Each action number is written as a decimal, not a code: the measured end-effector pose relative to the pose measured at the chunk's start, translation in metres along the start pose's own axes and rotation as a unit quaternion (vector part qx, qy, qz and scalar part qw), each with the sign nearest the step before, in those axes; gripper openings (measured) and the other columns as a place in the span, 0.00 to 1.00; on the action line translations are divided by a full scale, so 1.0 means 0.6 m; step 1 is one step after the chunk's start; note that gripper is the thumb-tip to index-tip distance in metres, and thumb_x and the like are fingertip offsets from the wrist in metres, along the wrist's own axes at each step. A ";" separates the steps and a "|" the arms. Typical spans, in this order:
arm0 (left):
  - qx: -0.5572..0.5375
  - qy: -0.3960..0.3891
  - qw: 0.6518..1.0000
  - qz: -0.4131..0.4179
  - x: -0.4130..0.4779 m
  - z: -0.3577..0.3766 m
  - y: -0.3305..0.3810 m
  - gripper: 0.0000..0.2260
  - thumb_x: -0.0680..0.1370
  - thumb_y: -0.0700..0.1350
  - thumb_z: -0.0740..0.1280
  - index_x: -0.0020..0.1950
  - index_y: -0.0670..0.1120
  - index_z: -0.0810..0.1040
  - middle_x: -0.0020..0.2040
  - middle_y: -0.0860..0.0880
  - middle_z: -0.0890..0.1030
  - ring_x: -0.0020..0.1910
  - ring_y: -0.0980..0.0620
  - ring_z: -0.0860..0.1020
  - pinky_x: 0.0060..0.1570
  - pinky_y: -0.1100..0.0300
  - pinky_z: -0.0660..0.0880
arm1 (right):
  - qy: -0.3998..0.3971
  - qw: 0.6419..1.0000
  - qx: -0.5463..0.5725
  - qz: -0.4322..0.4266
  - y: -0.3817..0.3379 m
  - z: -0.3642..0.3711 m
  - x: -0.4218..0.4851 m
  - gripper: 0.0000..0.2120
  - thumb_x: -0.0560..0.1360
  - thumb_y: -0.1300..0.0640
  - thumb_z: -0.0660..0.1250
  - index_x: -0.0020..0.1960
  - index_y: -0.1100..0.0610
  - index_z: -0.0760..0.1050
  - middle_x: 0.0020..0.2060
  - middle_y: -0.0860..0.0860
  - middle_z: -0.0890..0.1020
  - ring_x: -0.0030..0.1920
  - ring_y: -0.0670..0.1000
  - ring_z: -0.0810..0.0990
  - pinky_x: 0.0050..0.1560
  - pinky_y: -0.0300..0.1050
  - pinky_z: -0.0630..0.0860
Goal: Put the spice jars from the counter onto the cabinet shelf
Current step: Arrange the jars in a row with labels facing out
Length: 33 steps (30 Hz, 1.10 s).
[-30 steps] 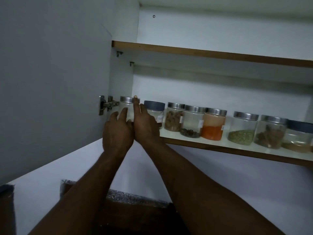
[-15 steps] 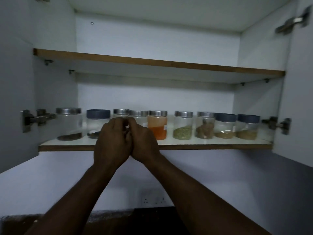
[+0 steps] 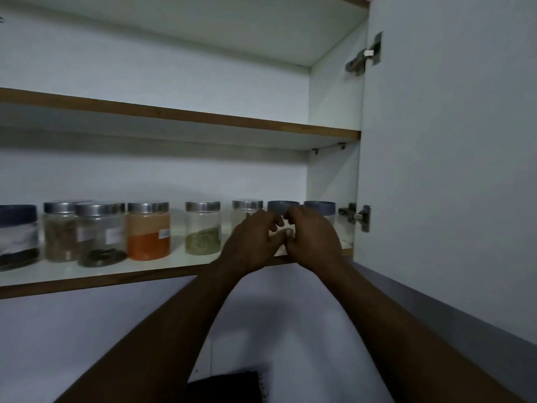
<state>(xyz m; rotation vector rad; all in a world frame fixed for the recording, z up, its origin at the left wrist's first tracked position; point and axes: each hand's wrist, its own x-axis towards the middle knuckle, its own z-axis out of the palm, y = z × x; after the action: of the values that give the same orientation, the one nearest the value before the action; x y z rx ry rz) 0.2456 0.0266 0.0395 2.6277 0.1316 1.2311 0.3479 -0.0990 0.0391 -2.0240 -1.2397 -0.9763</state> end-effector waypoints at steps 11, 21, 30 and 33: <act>-0.027 -0.060 0.997 -0.042 0.104 0.157 0.018 0.05 0.78 0.48 0.72 0.47 0.48 0.86 0.43 0.53 0.85 0.43 0.55 0.81 0.44 0.59 0.77 | -0.041 0.987 -0.154 -0.014 0.179 -0.026 0.099 0.24 0.75 0.53 0.72 0.68 0.59 0.74 0.63 0.57 0.79 0.60 0.59 0.79 0.60 0.53 0.77; 0.091 -0.080 0.992 0.029 0.111 0.194 -0.001 0.13 0.81 0.48 0.66 0.65 0.46 0.80 0.59 0.45 0.82 0.55 0.45 0.81 0.55 0.50 0.78 | -0.171 0.972 -0.154 -0.037 0.211 -0.012 0.155 0.18 0.78 0.47 0.70 0.64 0.55 0.79 0.55 0.55 0.84 0.54 0.56 0.81 0.54 0.50 0.78; 0.153 -0.108 0.981 0.046 0.119 0.209 0.003 0.17 0.78 0.40 0.65 0.67 0.42 0.77 0.58 0.42 0.83 0.53 0.42 0.82 0.51 0.51 0.79 | -0.188 0.968 -0.167 -0.013 0.209 -0.009 0.182 0.23 0.77 0.40 0.71 0.64 0.55 0.83 0.56 0.55 0.84 0.54 0.55 0.82 0.57 0.53 0.80; 0.156 -0.114 0.980 0.050 0.119 0.209 0.002 0.20 0.78 0.41 0.65 0.70 0.43 0.75 0.59 0.42 0.83 0.54 0.41 0.82 0.53 0.49 0.80 | -0.196 0.968 -0.159 -0.003 0.211 -0.008 0.190 0.24 0.76 0.40 0.72 0.63 0.56 0.83 0.56 0.55 0.85 0.55 0.54 0.82 0.58 0.53 0.80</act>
<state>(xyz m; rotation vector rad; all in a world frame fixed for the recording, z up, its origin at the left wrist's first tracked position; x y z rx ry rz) 0.3879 0.0166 0.0157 3.0603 0.1648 0.9964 0.4959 -0.0985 0.1232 -2.5599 -1.3549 -0.8460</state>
